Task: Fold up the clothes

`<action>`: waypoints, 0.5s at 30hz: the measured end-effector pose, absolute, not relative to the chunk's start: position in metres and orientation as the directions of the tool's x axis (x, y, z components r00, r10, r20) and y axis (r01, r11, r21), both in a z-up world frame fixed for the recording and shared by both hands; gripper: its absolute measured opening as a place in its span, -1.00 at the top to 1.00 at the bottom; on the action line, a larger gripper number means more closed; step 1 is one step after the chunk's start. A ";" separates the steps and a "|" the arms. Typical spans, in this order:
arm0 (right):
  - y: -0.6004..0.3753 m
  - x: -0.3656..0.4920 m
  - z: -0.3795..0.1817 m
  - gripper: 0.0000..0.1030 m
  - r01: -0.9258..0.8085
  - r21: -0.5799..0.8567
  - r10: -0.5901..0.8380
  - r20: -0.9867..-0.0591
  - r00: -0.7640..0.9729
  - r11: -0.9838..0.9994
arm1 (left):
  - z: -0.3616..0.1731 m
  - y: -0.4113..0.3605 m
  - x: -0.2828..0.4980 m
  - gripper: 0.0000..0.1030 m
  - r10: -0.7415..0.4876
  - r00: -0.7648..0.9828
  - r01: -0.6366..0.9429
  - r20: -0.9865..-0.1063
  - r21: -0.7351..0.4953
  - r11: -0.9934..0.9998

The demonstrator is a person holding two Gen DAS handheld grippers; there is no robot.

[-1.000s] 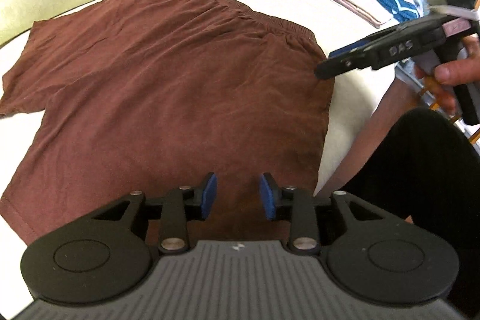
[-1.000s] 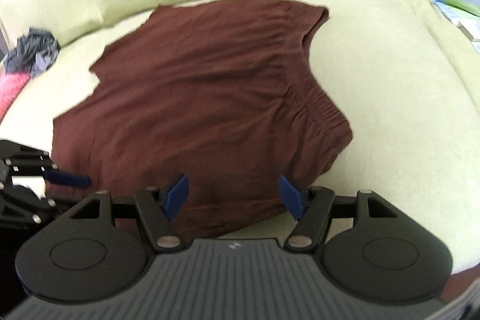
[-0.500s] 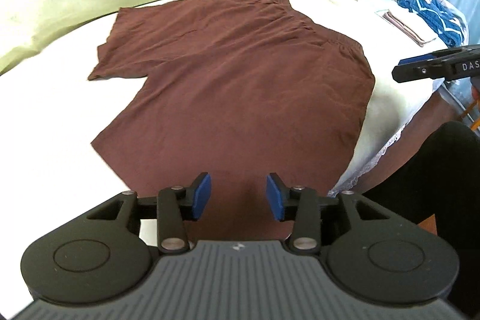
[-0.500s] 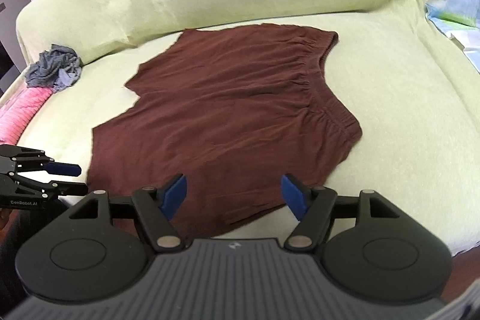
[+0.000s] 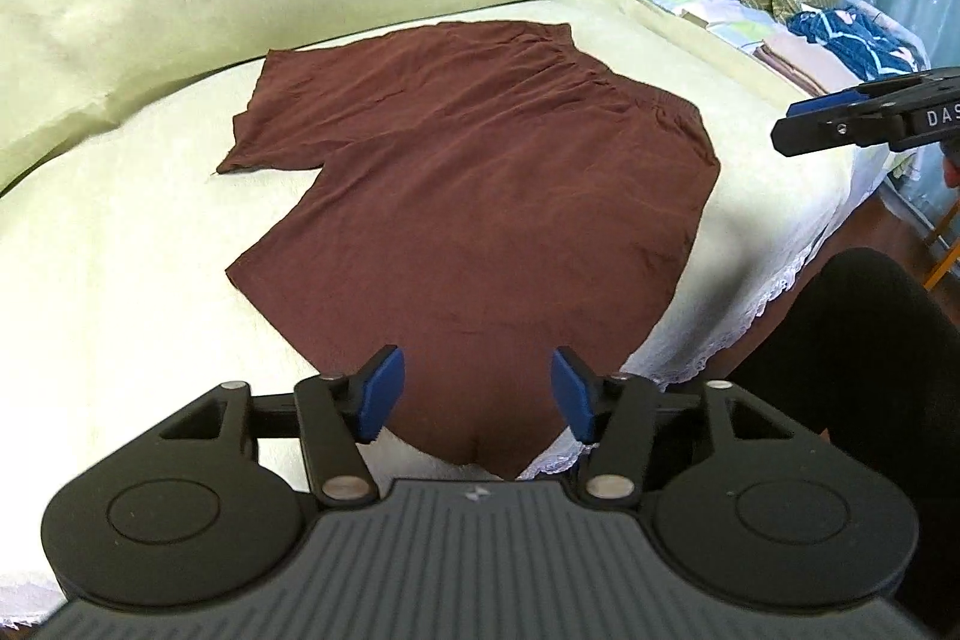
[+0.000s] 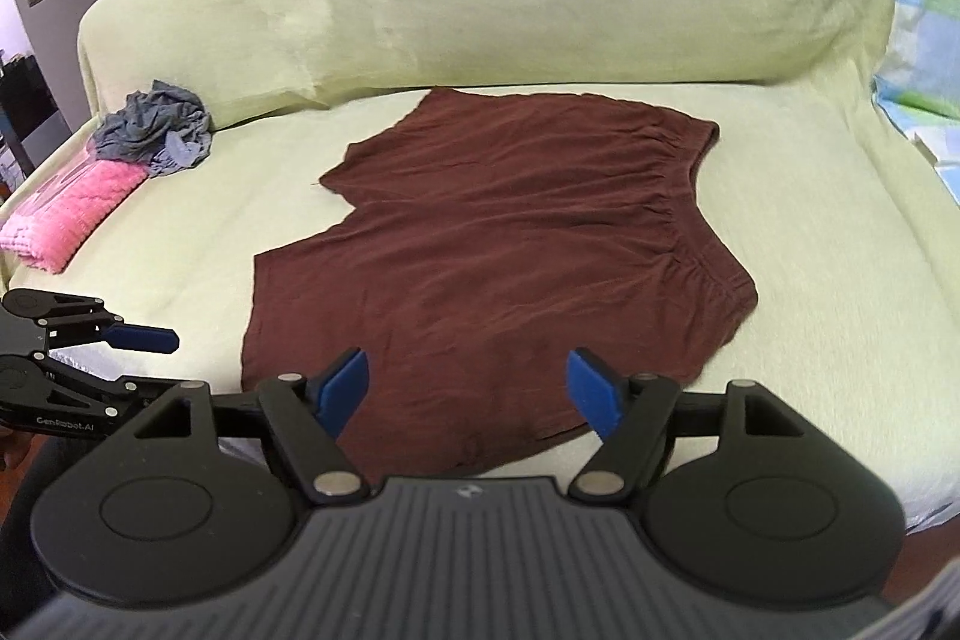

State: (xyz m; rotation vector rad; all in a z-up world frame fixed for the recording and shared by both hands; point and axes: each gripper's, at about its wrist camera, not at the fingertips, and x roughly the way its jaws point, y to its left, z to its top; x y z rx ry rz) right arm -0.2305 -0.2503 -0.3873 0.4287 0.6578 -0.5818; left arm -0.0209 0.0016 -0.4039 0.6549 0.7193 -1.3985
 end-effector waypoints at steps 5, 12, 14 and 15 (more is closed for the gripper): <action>-0.239 -0.228 -0.378 -0.64 0.621 0.168 -0.377 -0.666 0.644 0.765 | -0.395 0.014 -0.015 -0.40 -0.651 0.045 0.997 -0.758 -0.009 0.079; -0.235 -0.206 -0.363 -0.73 0.611 0.114 -0.390 -0.675 0.626 0.783 | -0.382 0.000 0.028 -0.50 -0.677 0.077 0.994 -0.732 0.002 0.111; -0.236 -0.200 -0.359 -0.74 0.605 0.098 -0.393 -0.677 0.622 0.790 | -0.378 -0.011 0.044 -0.53 -0.684 0.088 0.992 -0.724 0.005 0.123; -0.237 -0.197 -0.357 -0.75 0.605 0.088 -0.398 -0.677 0.619 0.792 | -0.377 -0.013 0.049 -0.55 -0.686 0.091 0.992 -0.722 0.006 0.125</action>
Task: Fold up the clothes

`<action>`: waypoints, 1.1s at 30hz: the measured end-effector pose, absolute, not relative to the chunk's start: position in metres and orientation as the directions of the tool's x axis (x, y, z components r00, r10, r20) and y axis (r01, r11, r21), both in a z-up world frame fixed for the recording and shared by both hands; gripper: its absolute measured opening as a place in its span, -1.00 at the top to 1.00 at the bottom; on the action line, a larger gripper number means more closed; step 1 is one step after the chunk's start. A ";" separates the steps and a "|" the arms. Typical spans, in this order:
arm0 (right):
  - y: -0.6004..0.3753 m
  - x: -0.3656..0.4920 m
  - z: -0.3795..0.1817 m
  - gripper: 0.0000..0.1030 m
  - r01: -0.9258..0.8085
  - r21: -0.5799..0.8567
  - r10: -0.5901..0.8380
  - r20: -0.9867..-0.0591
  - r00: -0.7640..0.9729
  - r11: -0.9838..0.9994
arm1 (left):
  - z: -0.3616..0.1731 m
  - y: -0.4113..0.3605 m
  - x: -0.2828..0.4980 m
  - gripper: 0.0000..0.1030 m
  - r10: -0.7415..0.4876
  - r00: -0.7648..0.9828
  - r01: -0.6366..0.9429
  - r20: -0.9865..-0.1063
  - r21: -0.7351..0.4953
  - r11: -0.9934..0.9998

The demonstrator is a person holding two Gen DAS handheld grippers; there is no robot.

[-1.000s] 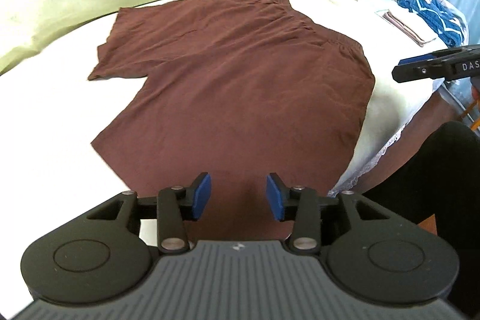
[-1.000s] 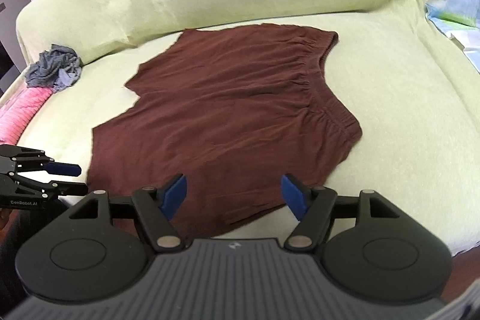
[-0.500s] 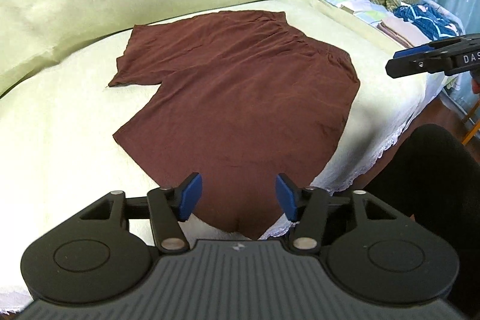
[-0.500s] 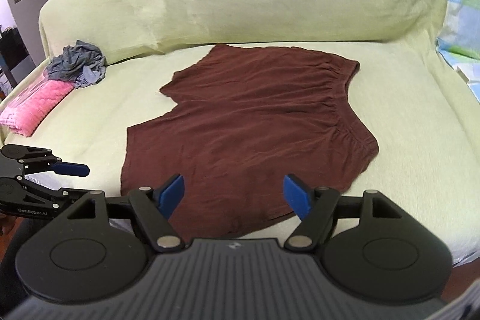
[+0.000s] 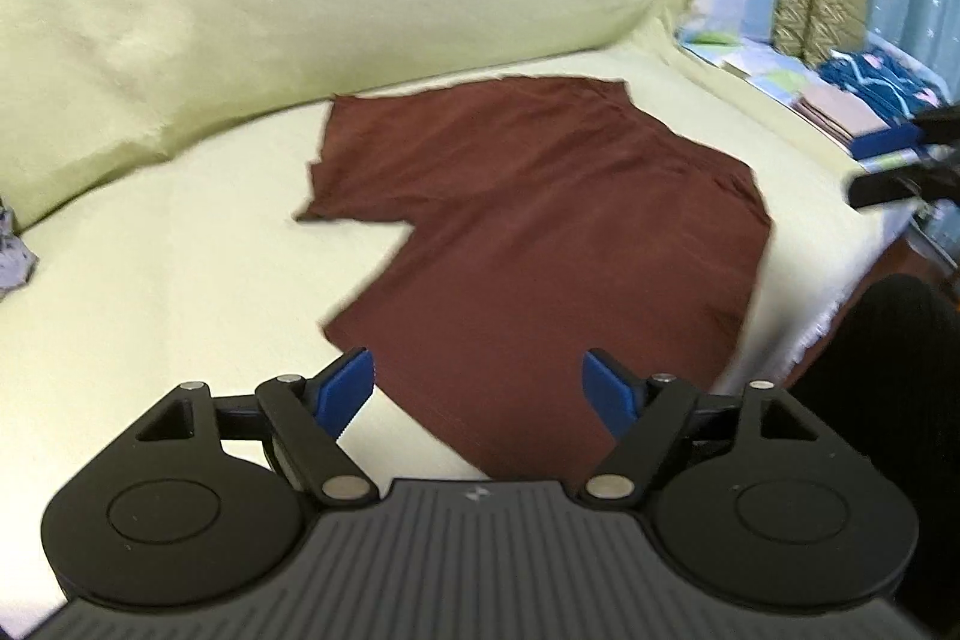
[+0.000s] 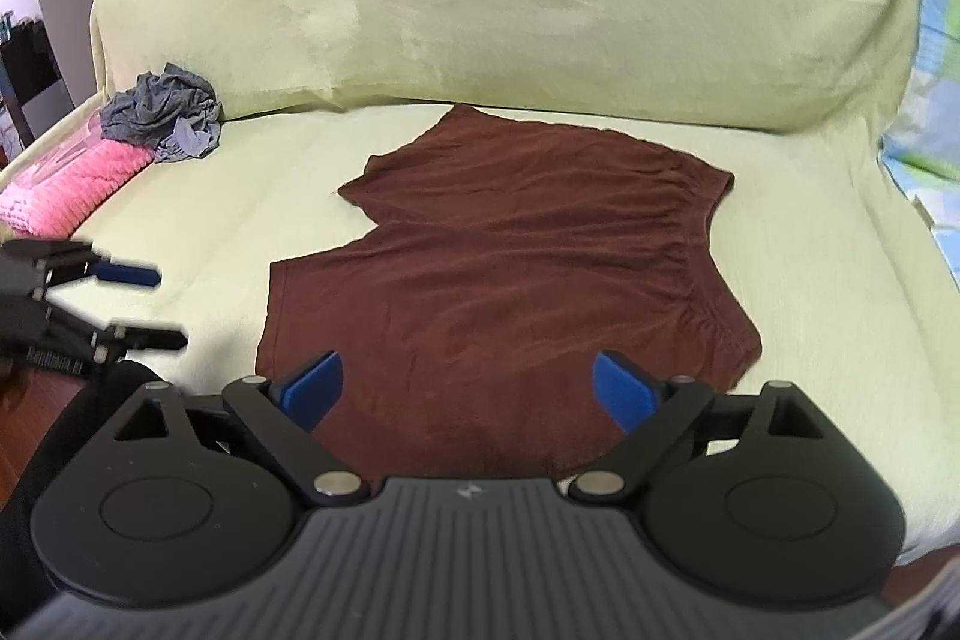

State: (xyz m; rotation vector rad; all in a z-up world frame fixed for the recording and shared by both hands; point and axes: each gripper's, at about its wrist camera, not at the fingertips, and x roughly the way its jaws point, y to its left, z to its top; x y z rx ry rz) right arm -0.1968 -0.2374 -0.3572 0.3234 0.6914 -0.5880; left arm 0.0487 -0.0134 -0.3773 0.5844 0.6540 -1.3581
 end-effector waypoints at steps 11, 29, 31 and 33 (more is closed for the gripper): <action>-0.298 -0.147 -0.373 -0.78 0.602 0.087 -0.390 -0.687 0.613 0.794 | -0.396 -0.121 0.162 -0.54 -0.719 0.112 0.984 -0.685 -0.027 0.179; -0.408 -0.029 -0.459 -0.77 0.554 0.191 -0.281 -0.702 0.654 0.810 | -0.491 -0.261 0.284 0.89 -0.644 -0.159 0.959 -0.748 -0.272 0.079; -0.408 -0.028 -0.464 -0.77 0.553 0.196 -0.275 -0.707 0.652 0.810 | -0.493 -0.264 0.291 0.89 -0.662 -0.170 0.952 -0.730 -0.296 0.082; -0.407 -0.029 -0.470 -0.77 0.555 0.205 -0.266 -0.713 0.649 0.806 | -0.494 -0.265 0.298 0.88 -0.668 -0.168 0.946 -0.724 -0.309 0.097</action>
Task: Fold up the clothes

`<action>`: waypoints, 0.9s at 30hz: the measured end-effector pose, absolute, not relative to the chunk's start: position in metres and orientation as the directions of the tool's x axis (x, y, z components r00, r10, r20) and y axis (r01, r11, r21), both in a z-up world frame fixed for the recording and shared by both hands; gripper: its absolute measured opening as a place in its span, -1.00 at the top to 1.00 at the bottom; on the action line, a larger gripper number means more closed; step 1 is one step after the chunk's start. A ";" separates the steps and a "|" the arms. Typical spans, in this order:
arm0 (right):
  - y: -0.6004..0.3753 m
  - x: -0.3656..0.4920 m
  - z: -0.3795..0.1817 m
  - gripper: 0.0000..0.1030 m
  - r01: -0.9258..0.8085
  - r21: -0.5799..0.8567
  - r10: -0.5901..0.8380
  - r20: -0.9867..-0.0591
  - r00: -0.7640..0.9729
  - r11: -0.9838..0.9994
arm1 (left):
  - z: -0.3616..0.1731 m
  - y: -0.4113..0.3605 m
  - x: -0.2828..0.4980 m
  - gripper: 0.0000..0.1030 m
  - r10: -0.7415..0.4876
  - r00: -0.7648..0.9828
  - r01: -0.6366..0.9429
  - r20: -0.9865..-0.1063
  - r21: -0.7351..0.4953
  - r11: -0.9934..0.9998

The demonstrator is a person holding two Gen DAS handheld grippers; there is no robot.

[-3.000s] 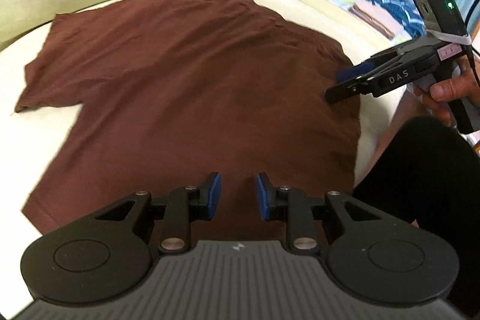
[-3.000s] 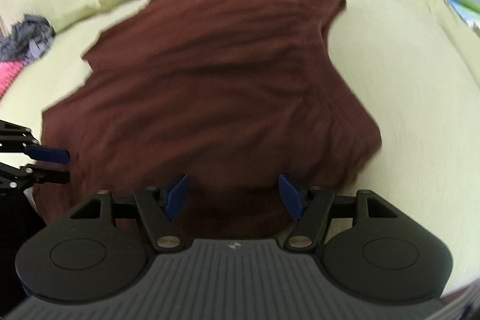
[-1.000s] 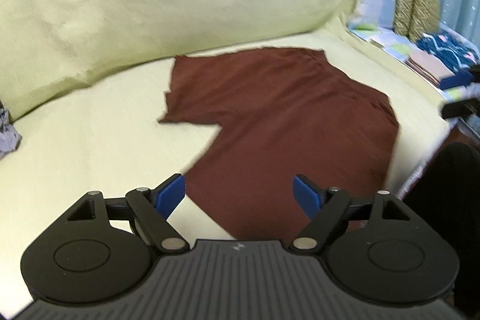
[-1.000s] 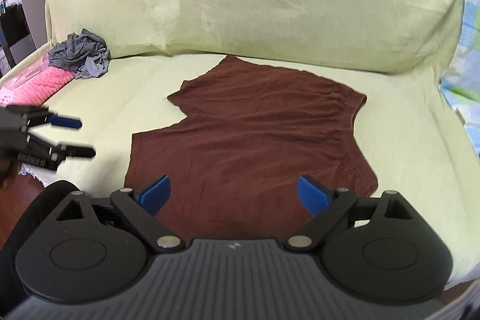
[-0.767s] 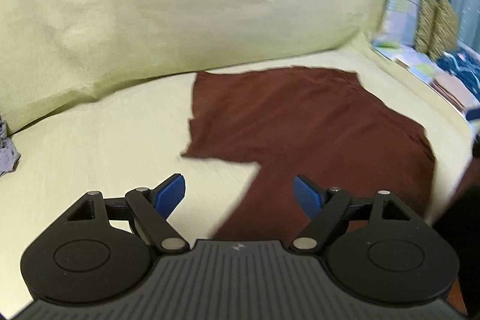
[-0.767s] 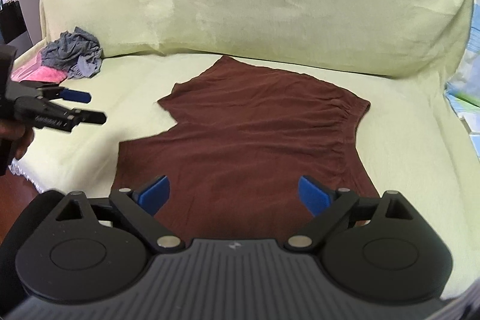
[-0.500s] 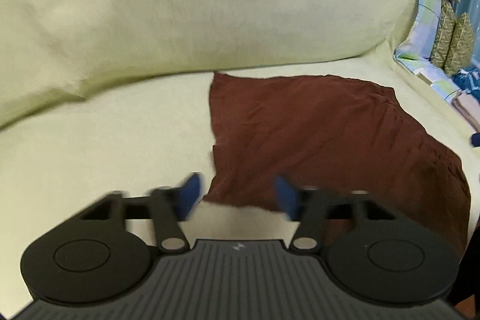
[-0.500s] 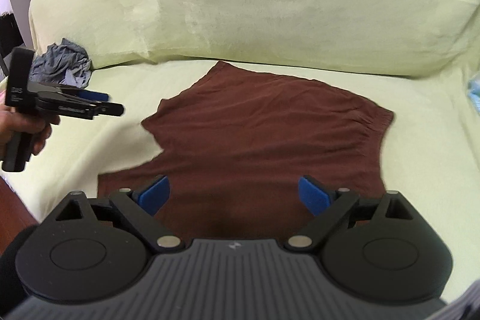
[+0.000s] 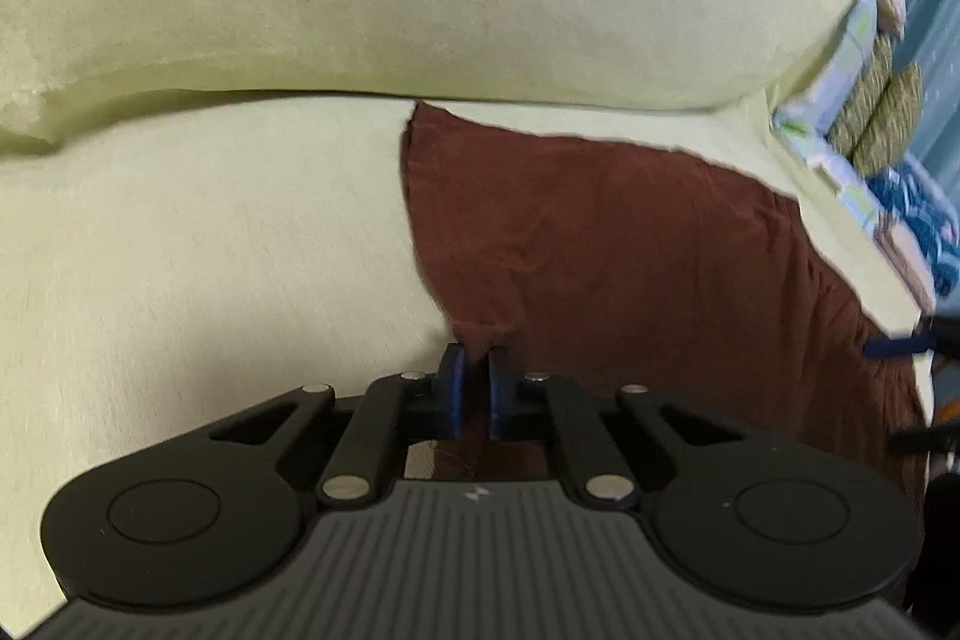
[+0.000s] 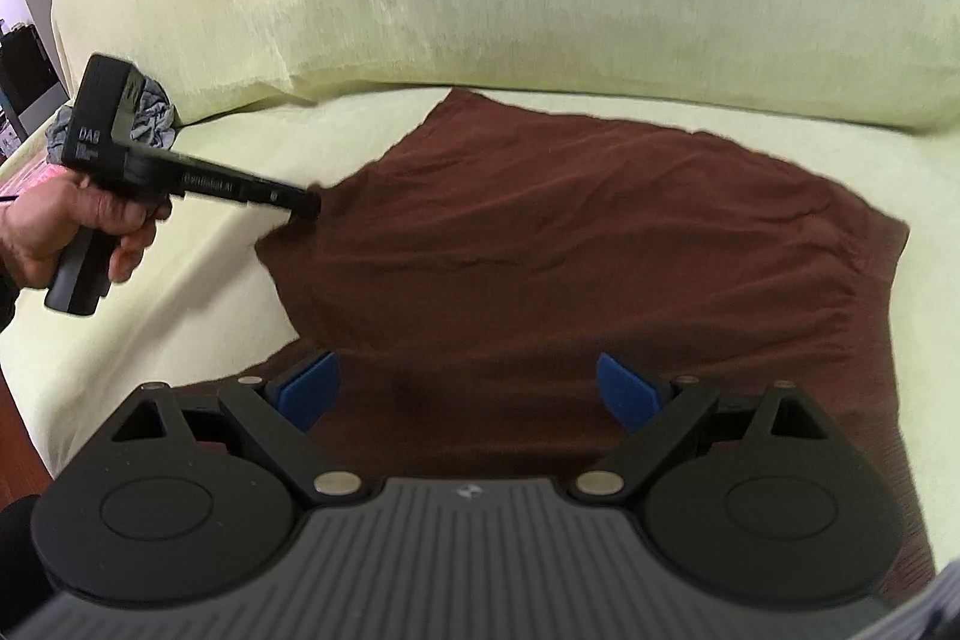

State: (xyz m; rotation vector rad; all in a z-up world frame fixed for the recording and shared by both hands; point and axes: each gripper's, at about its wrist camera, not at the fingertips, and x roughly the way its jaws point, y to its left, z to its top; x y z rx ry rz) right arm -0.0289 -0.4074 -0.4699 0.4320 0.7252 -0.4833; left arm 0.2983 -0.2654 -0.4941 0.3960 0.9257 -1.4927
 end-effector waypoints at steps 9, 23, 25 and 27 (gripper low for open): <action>-0.402 -0.038 -0.476 -0.77 0.571 0.214 -0.263 -0.725 0.636 0.792 | -0.487 -0.240 0.310 0.41 -0.650 -0.099 0.953 -0.754 -0.260 0.157; -0.394 -0.063 -0.502 -0.77 0.593 0.153 -0.246 -0.807 0.537 0.791 | -0.484 -0.214 0.274 0.41 -0.618 -0.058 0.983 -0.784 -0.152 0.099; -0.393 -0.069 -0.501 -0.77 0.598 0.157 -0.251 -0.803 0.540 0.786 | -0.477 -0.219 0.277 0.40 -0.638 -0.054 0.982 -0.768 -0.157 0.107; -0.395 -0.074 -0.496 -0.77 0.613 0.172 -0.263 -0.791 0.552 0.771 | -0.472 -0.235 0.279 0.36 -0.655 -0.050 0.982 -0.754 -0.157 0.106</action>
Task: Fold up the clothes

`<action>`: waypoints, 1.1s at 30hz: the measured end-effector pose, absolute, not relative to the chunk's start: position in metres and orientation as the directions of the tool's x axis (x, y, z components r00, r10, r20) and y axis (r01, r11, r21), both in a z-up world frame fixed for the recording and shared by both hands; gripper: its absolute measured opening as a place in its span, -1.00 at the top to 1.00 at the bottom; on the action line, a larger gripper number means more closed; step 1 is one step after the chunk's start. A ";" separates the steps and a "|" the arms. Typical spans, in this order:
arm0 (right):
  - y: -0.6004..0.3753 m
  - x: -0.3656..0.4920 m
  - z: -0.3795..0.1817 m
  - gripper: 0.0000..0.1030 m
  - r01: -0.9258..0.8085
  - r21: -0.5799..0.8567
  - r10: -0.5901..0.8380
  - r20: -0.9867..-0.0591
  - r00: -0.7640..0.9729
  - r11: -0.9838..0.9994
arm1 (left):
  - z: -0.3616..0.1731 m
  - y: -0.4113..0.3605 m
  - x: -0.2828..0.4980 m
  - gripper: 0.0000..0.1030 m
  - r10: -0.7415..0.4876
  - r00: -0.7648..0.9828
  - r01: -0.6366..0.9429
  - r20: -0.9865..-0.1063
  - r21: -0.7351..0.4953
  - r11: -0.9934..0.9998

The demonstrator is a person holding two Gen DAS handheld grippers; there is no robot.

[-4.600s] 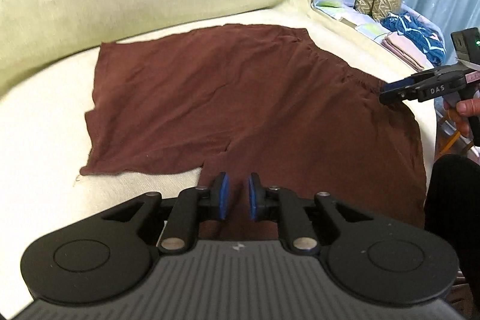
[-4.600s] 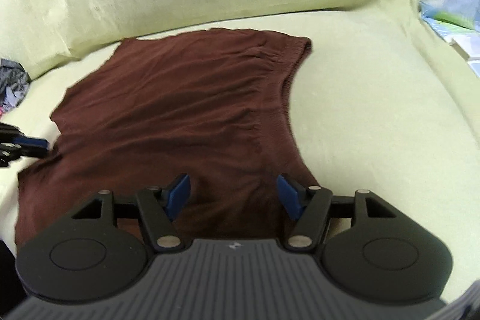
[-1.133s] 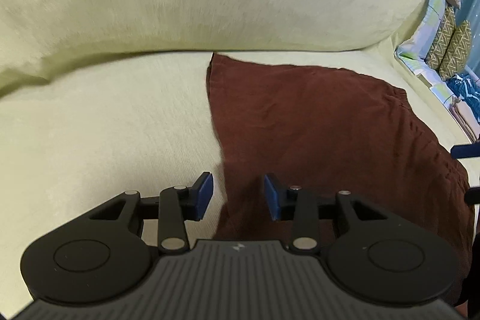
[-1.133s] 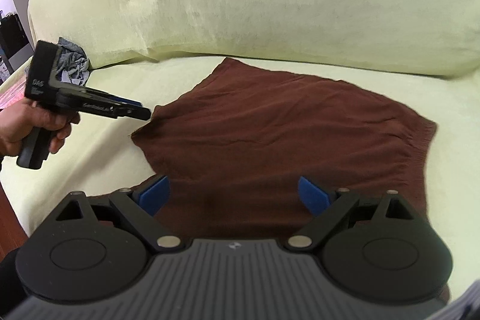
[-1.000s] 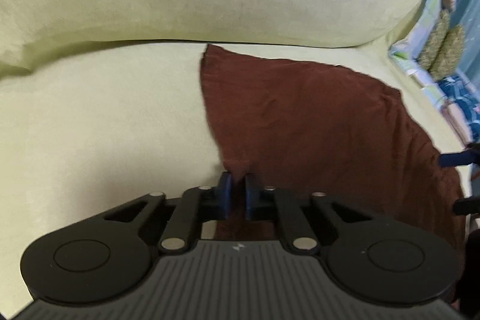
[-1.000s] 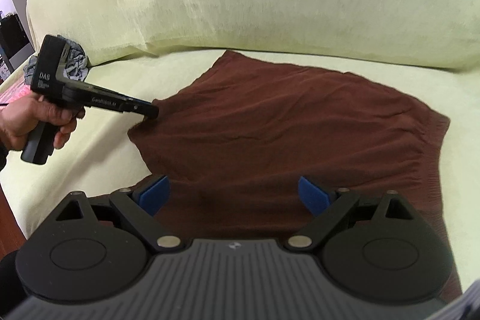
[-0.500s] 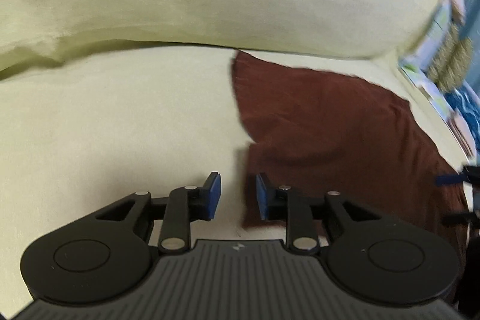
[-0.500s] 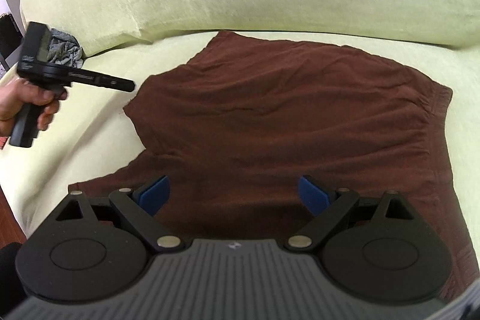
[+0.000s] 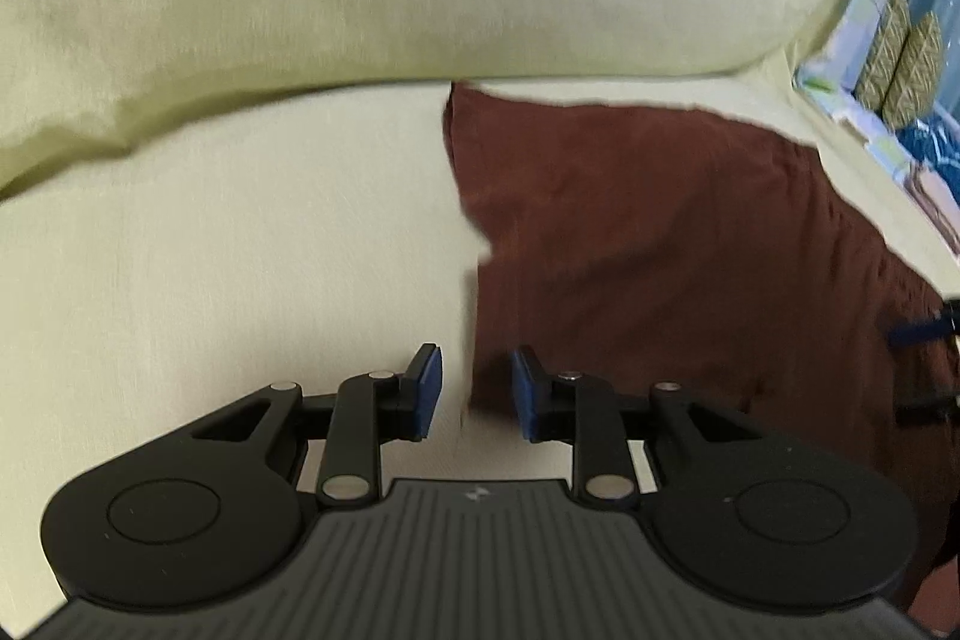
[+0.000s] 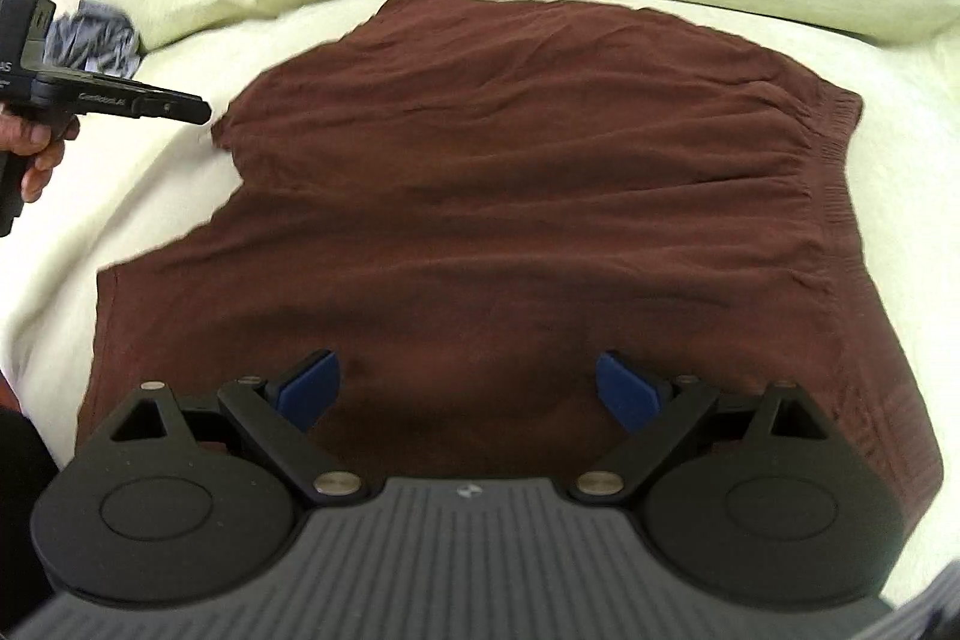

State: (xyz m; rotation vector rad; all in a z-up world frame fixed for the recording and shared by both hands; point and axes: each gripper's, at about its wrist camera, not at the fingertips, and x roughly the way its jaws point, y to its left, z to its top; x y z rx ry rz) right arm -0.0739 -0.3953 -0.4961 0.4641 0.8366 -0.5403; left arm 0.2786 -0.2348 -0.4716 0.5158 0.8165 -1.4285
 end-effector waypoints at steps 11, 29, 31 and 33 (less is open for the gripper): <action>-0.431 -0.068 -0.482 -0.77 0.632 0.166 -0.317 -0.752 0.578 0.757 | -0.490 -0.332 0.270 0.20 -0.607 -0.069 0.996 -0.792 -0.089 0.003; -0.463 -0.068 -0.484 -0.77 0.642 0.162 -0.356 -0.718 0.598 0.749 | -0.486 -0.370 0.283 0.14 -0.668 -0.046 0.993 -0.743 -0.106 0.049; -0.471 -0.064 -0.483 -0.77 0.641 0.138 -0.375 -0.711 0.595 0.755 | -0.487 -0.380 0.277 0.14 -0.674 -0.071 0.993 -0.736 -0.118 0.024; -0.483 -0.061 -0.482 -0.77 0.650 0.120 -0.402 -0.698 0.593 0.750 | -0.488 -0.388 0.272 0.11 -0.690 -0.105 0.990 -0.717 -0.138 -0.007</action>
